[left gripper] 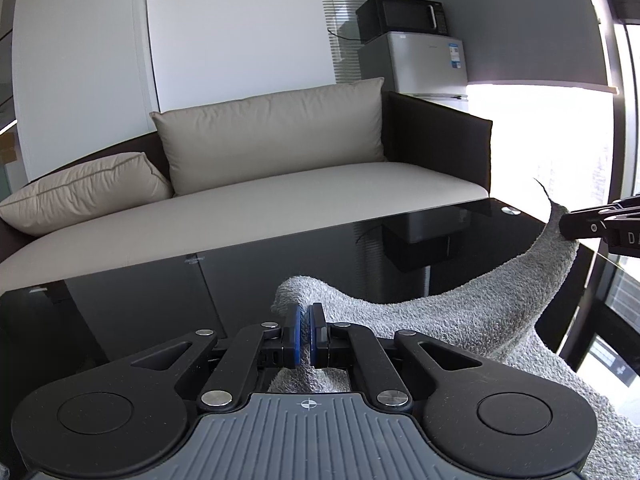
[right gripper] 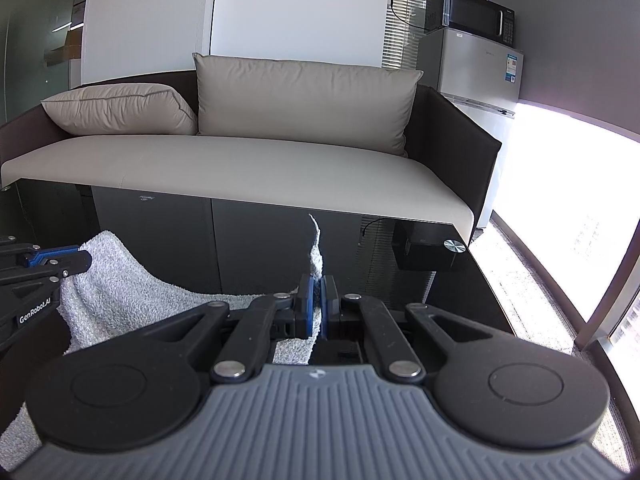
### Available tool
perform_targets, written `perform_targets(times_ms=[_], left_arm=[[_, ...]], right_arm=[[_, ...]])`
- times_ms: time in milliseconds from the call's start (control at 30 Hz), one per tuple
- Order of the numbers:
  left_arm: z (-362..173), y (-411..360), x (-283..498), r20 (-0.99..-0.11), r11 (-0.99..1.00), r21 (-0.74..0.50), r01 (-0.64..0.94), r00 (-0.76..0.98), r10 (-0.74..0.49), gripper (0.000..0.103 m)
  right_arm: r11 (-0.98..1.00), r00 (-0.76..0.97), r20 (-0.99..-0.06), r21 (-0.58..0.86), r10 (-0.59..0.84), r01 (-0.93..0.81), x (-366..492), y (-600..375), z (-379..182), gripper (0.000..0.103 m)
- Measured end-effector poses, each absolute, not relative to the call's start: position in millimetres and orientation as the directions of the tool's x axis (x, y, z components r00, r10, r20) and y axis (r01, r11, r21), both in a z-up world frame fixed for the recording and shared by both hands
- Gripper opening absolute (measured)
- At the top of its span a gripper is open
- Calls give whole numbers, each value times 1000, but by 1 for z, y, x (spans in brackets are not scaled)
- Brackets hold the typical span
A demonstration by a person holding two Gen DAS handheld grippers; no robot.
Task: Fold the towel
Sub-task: 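Hold the towel raised and stretched between both grippers, shaking it out, then lower the towel onto the table and open both grippers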
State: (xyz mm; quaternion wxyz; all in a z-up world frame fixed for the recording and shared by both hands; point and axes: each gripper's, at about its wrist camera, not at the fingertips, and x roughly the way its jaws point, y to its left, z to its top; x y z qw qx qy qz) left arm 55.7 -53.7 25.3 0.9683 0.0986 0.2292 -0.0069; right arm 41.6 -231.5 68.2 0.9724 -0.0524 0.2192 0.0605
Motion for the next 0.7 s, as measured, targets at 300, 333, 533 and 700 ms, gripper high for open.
perform_targets(times_ms=[300, 333, 533, 700], left_arm=[[15, -55, 75, -484, 976, 205, 73, 875, 36, 4], [14, -56, 77, -487, 976, 205, 75, 872, 36, 4], [9, -48, 89, -506, 981, 187, 60, 861, 44, 4], [7, -43, 99, -519, 982, 183, 54, 853, 50, 4]], right_arm=[[985, 878, -470, -90, 90, -149, 69, -223, 54, 3], [985, 876, -474, -91, 87, -146, 72, -223, 52, 3], [984, 871, -484, -97, 83, -147, 89, -225, 40, 3], [982, 862, -497, -93, 95, -162, 105, -221, 33, 3]])
